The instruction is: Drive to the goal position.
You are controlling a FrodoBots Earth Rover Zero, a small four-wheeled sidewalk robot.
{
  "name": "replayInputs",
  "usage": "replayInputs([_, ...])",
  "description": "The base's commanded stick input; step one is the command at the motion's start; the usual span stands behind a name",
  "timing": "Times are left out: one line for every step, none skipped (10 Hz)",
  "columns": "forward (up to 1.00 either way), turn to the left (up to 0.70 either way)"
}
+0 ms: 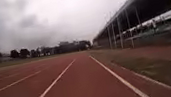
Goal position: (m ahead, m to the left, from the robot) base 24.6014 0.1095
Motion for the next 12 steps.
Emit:
replayInputs([0.70, 0.00])
replayInputs([0.70, 0.00])
replayInputs([0.70, 0.00])
replayInputs([0.70, 0.00])
replayInputs([0.70, 0.00])
replayInputs([0.70, 0.00])
replayInputs([0.70, 0.00])
replayInputs([0.70, 0.00])
replayInputs([0.70, 0.00])
replayInputs([0.70, 0.00])
replayInputs([0.70, 0.00])
replayInputs([0.70, 0.00])
